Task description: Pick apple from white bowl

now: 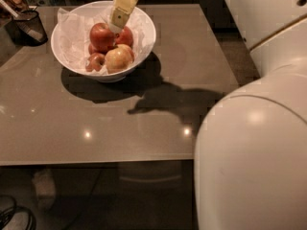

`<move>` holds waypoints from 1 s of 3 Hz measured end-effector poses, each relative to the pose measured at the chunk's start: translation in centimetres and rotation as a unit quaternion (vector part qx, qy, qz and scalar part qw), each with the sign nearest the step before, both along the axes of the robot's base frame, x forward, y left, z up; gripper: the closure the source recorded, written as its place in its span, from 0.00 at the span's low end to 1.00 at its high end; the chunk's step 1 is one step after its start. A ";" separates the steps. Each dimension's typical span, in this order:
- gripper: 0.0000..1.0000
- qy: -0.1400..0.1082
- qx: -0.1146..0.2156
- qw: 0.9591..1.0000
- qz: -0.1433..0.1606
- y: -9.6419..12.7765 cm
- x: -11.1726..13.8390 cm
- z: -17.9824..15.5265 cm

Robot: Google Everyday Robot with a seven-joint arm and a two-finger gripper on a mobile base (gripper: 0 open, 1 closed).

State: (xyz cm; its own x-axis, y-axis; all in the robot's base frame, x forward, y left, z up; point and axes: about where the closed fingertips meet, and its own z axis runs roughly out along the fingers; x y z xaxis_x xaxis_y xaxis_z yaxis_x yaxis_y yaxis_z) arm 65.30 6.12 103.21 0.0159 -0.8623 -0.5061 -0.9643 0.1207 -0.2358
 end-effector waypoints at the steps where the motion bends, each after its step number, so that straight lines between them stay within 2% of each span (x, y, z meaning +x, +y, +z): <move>1: 0.18 0.010 0.004 1.000 -0.001 1.9 1.8 -1.1; 2: 0.31 0.027 0.009 1.000 -0.003 3.0 2.9 -2.3; 3: 0.32 0.043 0.016 0.999 -0.011 3.6 3.5 -3.2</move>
Offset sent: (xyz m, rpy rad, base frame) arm 0.0423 0.0323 -0.0268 0.0043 0.1283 -0.0050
